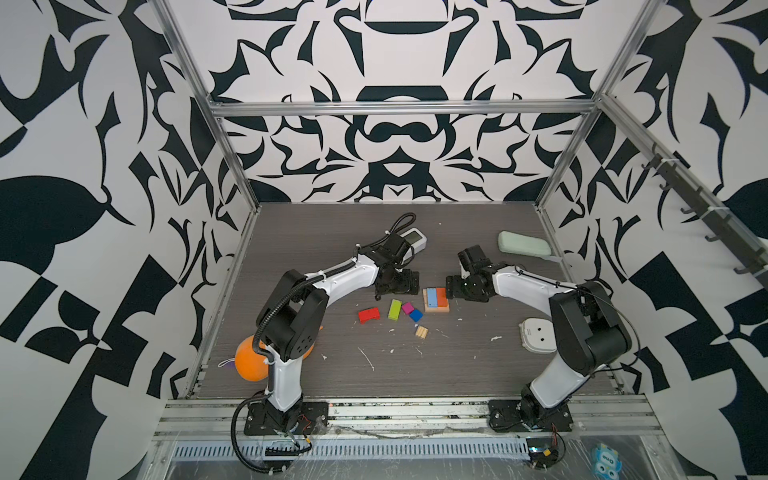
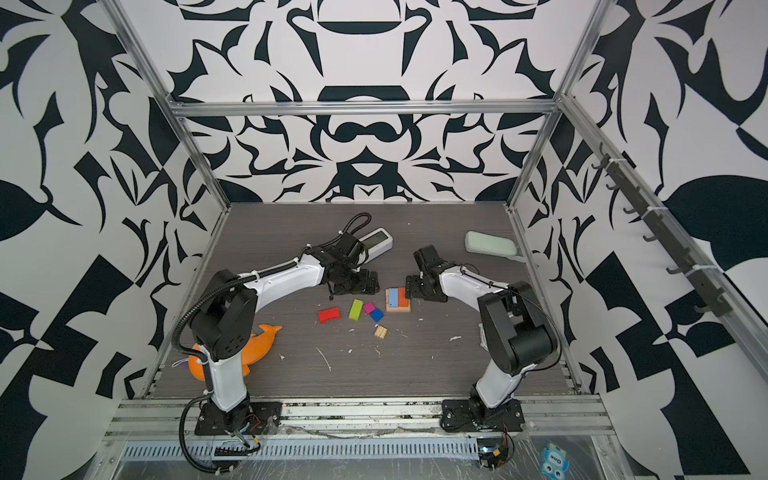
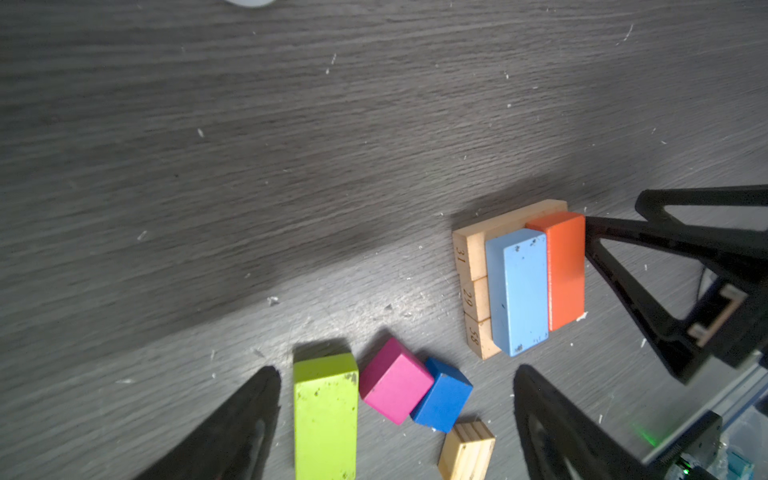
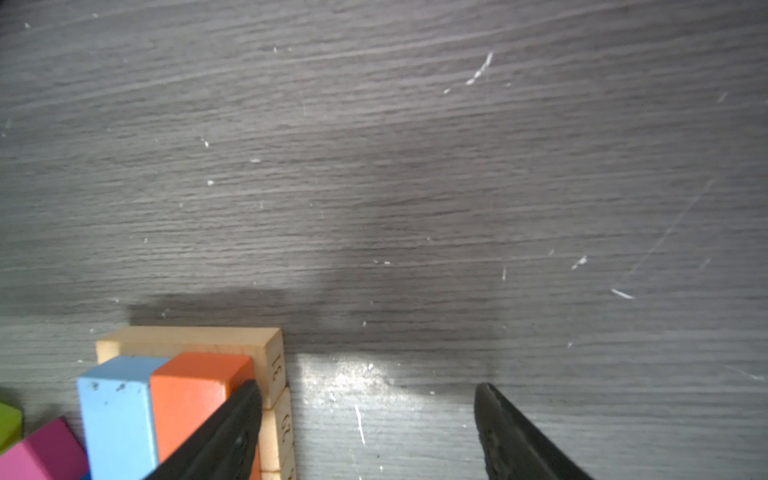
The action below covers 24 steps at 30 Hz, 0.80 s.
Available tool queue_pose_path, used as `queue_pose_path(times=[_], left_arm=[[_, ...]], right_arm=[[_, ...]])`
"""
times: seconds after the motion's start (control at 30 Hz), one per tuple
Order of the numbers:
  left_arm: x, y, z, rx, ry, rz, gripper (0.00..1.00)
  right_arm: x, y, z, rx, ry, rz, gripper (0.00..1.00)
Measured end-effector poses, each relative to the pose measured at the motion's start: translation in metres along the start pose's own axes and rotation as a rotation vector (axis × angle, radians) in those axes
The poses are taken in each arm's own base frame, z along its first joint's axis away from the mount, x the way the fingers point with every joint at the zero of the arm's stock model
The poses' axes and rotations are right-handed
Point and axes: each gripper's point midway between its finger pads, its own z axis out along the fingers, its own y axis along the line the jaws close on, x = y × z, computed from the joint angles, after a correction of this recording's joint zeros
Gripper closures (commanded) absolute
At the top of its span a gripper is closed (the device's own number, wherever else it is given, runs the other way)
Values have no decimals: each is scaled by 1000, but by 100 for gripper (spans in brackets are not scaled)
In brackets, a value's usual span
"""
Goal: Build the wood block tower
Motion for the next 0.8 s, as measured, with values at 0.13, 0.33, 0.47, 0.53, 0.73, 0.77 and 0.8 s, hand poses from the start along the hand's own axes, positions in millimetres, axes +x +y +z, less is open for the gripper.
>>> queue_pose_path(times=[0.13, 0.33, 0.47, 0.53, 0.73, 0.77, 0.8], left_arm=[[0, 0, 0, 0, 0, 0, 9], [0, 0, 0, -2, -2, 1, 9], [-4, 1, -6, -3, -19, 0, 8], [-8, 2, -13, 2, -34, -4, 8], [-13, 10, -41, 21, -85, -28, 7], [-11, 13, -45, 31, -86, -37, 7], [-10, 16, -50, 47, -87, -52, 7]], right_arm=[[-3, 0, -5, 0, -18, 0, 16], [-13, 3, -27, -17, -74, -7, 16], [-15, 5, -41, -31, -95, -14, 15], [-14, 7, -46, -40, -97, -21, 15], [0, 23, -52, -66, -64, -74, 15], [2, 29, -53, -70, -60, -91, 15], [5, 36, -55, -77, -58, -109, 14]])
